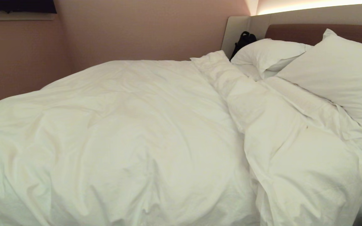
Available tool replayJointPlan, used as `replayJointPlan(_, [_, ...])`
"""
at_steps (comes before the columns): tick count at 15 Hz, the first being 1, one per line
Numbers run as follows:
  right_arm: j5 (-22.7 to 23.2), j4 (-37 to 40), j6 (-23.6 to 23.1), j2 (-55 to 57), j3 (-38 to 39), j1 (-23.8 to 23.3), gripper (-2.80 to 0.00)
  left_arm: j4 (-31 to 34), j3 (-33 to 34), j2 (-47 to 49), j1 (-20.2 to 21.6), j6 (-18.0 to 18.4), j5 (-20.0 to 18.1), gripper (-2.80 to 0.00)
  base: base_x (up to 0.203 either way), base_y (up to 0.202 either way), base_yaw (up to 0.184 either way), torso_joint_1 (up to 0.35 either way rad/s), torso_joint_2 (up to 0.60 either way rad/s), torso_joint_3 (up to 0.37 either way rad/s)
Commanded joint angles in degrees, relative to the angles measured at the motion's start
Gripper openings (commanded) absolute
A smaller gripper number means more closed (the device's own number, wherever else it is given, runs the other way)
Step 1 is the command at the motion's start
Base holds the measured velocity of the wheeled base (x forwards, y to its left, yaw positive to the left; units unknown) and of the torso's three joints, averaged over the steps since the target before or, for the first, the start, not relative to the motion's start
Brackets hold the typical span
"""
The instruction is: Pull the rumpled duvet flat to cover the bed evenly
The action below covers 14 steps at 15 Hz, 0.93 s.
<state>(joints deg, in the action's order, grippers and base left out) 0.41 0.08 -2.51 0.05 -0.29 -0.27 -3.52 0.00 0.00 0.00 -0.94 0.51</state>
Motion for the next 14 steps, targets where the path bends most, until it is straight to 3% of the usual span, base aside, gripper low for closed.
replayJointPlan(1, [-0.15,-0.26,1.28,-0.05,0.29,0.0,-2.8,0.01,0.0,0.0,0.0,-0.03,0.02,-2.8,0.0,0.0,0.0,0.0,0.0,0.0])
replayJointPlan(14, [-0.15,-0.34,1.28,-0.05,0.29,0.0,-2.8,0.1,0.0,0.0,0.09,0.24,0.02,-2.8,0.0,0.0,0.0,0.0,0.0,0.0])
